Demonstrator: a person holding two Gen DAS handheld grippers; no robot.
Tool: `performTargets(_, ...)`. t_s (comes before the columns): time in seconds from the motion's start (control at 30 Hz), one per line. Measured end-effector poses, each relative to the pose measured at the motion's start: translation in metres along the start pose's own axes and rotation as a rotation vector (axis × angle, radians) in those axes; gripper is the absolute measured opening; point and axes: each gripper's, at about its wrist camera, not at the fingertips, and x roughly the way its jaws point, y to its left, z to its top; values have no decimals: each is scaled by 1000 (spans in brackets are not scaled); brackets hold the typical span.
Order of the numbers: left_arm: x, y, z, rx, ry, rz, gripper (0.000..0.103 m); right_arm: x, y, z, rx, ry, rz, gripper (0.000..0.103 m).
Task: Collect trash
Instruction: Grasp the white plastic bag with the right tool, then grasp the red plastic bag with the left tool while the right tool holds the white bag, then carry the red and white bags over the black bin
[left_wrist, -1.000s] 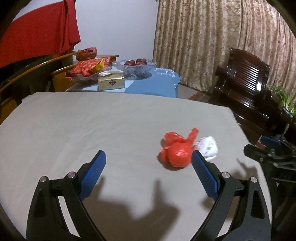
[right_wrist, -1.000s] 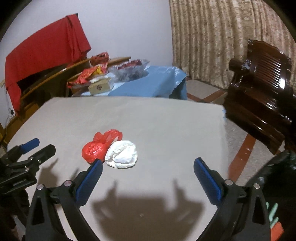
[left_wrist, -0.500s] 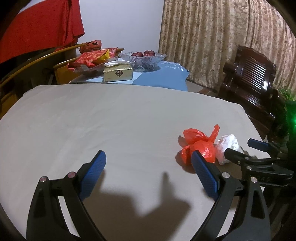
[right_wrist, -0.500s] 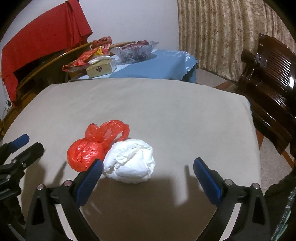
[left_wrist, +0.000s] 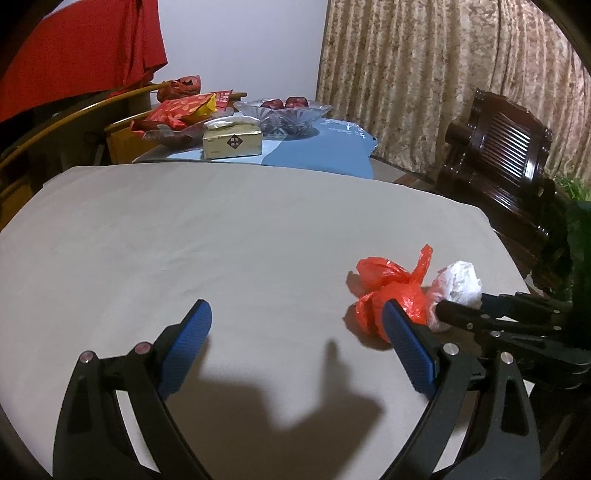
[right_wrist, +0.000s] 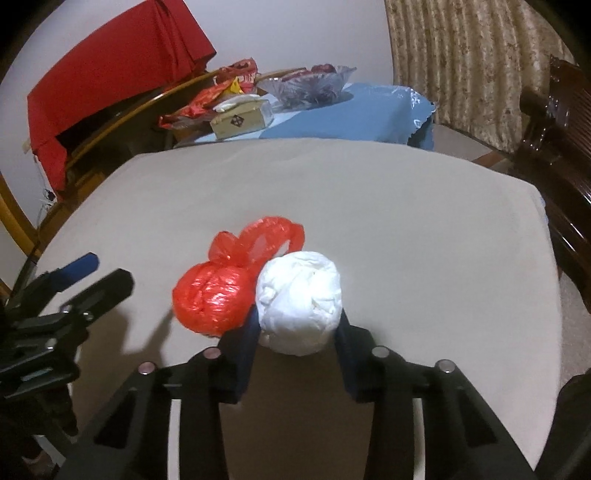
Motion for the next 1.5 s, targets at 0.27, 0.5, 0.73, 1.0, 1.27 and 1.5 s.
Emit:
performTargets(0.27, 7, -30, 2, 28, 3, -54, 91, -30, -34, -4, 68, -36, -90, 38)
performTargets(0.5, 30, -59, 0, 47, 39, -86, 91, -47, -54, -7, 93, -53, -121, 38)
performTargets(0.73, 57, -69, 1, 51, 128, -113, 71, -54, -59, -13, 98, -55, -124, 38)
performTargets(1.0, 51, -75, 1, 58, 120, -145, 39, -64, -55, -18, 93, -63, -112, 38)
performTargets(1.27, 1, -81, 12, 55, 38, -132, 38, -91, -43, -17, 80, -101, -94, 38)
performTargets(1.5, -46, -85, 17, 44, -14, -128, 38, -123, -34, -17, 68, -144, -84, 38)
